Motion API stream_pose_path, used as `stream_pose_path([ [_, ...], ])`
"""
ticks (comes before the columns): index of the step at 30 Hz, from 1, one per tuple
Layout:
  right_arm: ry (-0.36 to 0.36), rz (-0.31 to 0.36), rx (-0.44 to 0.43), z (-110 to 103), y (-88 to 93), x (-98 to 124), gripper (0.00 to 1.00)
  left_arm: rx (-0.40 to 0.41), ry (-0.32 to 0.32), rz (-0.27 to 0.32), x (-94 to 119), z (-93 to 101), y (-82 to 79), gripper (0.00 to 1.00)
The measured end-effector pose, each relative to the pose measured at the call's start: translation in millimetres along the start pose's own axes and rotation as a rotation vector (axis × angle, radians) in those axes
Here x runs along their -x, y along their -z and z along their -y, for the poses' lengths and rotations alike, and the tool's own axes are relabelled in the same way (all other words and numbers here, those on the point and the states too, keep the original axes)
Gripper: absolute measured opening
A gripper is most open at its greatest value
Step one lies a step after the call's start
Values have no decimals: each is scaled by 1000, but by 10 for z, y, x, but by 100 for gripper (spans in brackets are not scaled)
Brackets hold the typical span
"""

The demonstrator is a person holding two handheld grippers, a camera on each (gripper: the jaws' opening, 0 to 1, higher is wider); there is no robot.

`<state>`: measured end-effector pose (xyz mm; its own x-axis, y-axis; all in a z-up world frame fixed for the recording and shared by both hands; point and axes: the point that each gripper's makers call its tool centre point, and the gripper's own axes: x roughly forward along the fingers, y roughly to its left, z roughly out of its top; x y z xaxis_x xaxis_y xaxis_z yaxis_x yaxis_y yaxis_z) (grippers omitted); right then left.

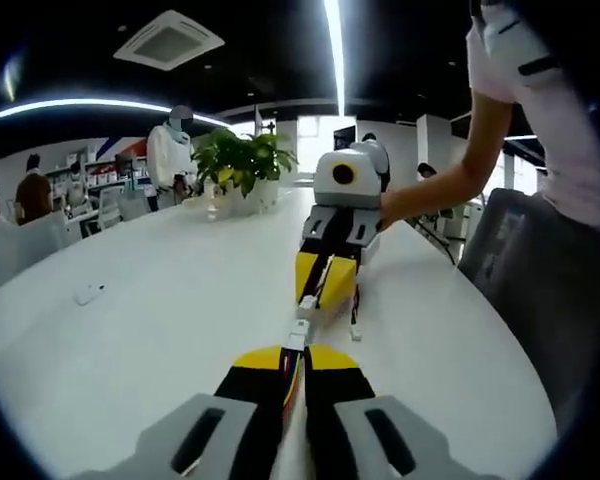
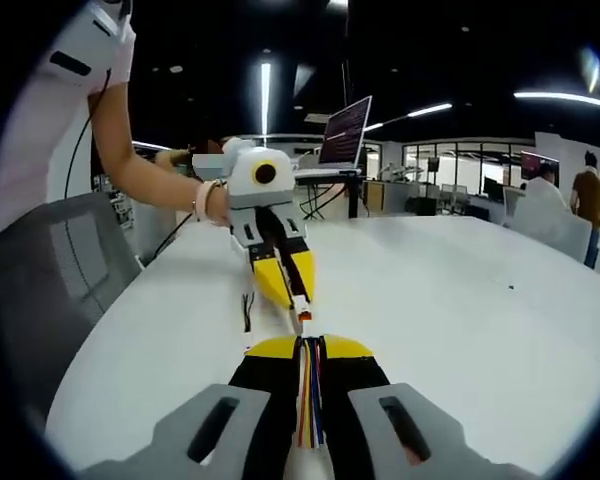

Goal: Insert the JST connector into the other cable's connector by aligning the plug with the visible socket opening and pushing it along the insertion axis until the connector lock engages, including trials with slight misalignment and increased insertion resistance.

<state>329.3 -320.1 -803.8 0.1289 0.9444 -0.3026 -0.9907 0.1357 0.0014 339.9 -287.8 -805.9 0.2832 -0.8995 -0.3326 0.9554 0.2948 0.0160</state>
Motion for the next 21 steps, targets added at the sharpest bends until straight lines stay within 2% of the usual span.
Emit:
stream_pose_path([
  [1, -2, 0, 2, -3, -4, -2, 3, 27, 1, 37, -2, 3, -63, 1],
  [2, -9, 3, 7, -15, -17, -3, 3, 24, 3, 38, 2, 11, -76, 1],
  [5, -12, 1, 23, -28, -44, -4, 3, -4, 9, 1, -8, 20, -32, 1],
  [14, -18, -7, 44, -32, -71, -19, 3, 6, 11, 13, -48, 82, -122, 1],
  [21, -34, -33, 62, -67, -51, -39, 3, -2, 12, -16, -41, 109, -105, 1],
])
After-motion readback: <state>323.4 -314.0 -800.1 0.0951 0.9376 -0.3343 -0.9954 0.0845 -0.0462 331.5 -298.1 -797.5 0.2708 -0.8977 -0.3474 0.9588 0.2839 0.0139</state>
